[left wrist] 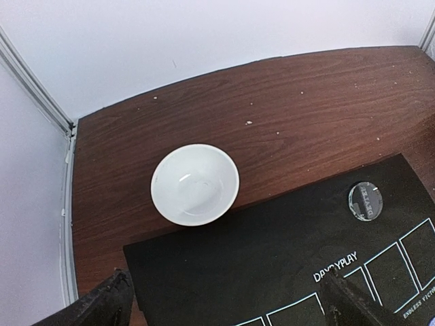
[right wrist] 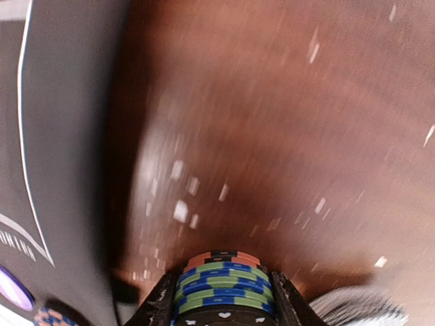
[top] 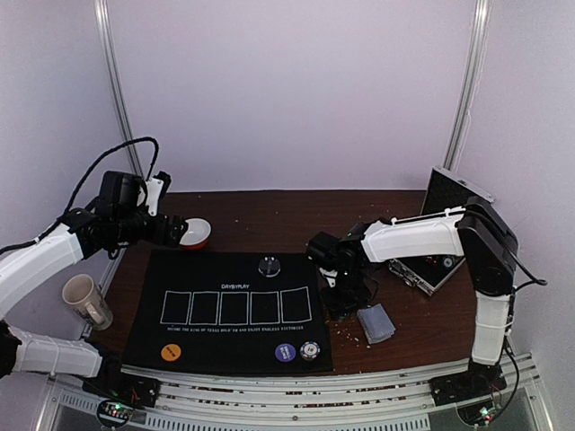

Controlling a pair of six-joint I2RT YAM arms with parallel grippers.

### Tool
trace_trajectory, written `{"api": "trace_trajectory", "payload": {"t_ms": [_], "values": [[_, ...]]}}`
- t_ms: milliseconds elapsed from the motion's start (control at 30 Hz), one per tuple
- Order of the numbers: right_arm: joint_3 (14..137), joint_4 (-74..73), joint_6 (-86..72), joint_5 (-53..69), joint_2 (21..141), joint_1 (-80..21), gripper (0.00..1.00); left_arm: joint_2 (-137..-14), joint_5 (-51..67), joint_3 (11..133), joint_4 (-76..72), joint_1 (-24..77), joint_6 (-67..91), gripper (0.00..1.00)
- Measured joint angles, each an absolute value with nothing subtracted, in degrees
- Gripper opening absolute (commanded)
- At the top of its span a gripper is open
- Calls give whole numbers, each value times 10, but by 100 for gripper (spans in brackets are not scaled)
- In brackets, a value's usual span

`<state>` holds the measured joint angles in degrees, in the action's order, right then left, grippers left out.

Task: Distribute texas hold em gaming equipment
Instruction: Move the pile of poker chips to the corner of the board.

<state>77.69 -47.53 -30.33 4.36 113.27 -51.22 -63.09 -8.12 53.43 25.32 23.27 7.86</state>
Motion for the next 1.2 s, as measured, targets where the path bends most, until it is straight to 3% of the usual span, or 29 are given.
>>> {"api": "trace_trajectory", "payload": {"t_ms": [733, 1067, 1200], "values": [[676, -479, -415, 84, 1063, -643, 7, -623, -79, 533, 253, 233, 78, 98], [662, -478, -439, 97, 1054, -675, 29, -623, -79, 533, 253, 233, 78, 98], [661, -477, -439, 97, 1054, -675, 32, -623, -79, 533, 253, 233, 78, 98]]}}
